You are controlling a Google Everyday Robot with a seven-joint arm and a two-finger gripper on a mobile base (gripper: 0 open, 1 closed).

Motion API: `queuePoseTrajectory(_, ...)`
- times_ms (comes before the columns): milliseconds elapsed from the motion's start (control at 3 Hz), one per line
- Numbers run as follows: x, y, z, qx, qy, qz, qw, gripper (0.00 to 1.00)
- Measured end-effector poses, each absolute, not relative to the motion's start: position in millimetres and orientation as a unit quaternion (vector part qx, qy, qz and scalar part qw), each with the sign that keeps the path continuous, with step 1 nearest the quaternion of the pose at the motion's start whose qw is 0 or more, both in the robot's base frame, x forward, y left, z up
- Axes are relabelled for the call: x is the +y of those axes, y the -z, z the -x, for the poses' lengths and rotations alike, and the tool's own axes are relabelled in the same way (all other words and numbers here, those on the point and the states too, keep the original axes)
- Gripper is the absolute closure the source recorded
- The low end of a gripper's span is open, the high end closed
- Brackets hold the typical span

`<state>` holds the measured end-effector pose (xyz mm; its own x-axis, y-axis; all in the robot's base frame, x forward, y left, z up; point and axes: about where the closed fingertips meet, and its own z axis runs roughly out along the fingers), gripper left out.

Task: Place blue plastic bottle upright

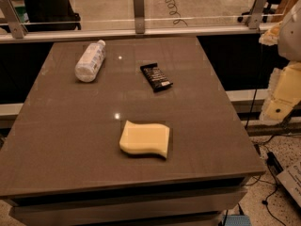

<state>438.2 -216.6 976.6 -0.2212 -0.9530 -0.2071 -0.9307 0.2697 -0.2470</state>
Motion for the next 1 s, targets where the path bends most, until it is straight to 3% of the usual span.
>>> queuePoseTrajectory(667, -206.3, -975.5, -457.9, 0.753, 0.026, 0.634, 0.172, 0.00)
queuePoseTrajectory(1000, -173.4, -969.8, -496.4, 0.693, -0.005, 0.691, 0.204, 0.00)
